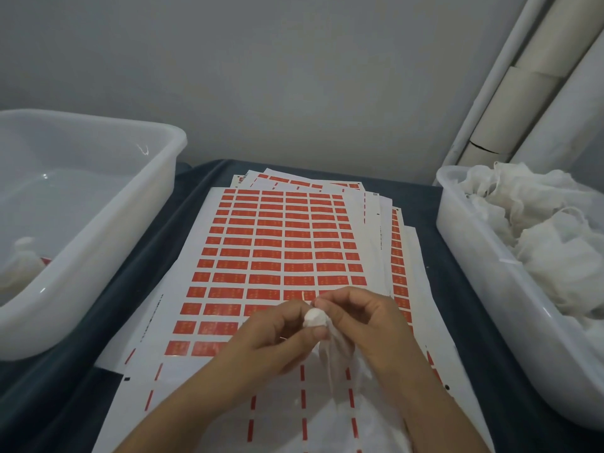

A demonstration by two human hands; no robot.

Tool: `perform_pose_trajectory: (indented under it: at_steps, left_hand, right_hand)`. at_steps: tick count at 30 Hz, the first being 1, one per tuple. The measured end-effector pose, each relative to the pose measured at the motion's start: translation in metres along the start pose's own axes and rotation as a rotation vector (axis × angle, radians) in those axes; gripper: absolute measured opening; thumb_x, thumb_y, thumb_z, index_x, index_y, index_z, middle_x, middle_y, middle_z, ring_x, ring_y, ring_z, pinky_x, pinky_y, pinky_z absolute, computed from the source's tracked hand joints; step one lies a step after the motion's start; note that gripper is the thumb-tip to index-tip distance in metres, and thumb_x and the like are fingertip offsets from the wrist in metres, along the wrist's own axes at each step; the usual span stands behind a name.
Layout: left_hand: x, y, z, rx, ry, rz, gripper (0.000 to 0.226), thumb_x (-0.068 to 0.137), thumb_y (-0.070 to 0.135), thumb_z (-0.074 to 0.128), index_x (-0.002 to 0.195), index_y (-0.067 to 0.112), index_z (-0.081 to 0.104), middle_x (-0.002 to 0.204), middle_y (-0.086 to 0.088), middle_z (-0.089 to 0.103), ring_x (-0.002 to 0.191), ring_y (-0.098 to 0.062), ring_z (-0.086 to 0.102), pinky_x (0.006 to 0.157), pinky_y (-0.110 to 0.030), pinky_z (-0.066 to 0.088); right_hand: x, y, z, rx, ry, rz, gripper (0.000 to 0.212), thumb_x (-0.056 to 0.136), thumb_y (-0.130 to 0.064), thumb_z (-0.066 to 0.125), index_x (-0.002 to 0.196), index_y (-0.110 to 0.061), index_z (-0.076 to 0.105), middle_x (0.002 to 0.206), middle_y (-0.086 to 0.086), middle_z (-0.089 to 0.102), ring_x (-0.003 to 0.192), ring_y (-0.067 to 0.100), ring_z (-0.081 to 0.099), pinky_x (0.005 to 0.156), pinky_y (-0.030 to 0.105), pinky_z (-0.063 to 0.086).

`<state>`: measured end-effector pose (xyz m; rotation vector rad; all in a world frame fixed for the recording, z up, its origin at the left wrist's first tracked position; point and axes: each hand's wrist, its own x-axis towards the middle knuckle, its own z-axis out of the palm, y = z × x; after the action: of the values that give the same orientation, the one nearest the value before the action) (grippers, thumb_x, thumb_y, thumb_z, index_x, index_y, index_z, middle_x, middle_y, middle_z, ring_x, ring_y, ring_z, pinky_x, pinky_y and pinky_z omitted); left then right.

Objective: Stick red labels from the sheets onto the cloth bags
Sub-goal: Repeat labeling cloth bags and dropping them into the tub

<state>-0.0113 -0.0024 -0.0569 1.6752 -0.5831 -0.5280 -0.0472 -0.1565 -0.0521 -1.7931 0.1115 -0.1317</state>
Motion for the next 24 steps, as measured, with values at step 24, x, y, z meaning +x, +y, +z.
perform_pose_trajectory:
  at_steps: [24]
  left_hand:
    - [0.002,0.004,-0.008,-0.114,0.158,0.119,0.033,0.071,0.043,0.055,0.091,0.019,0.046,0.056,0.006,0.058,0.046,-0.005,0.05,0.045,-0.012,0.04]
  right_hand:
    - [-0.007,-0.007,0.001,0.351,-0.254,0.277,0.025,0.067,-0.049,0.069,0.087,-0.035,0.072,0.08,-0.015,0.069,0.075,0.006,0.065,0.073,0.017,0.051]
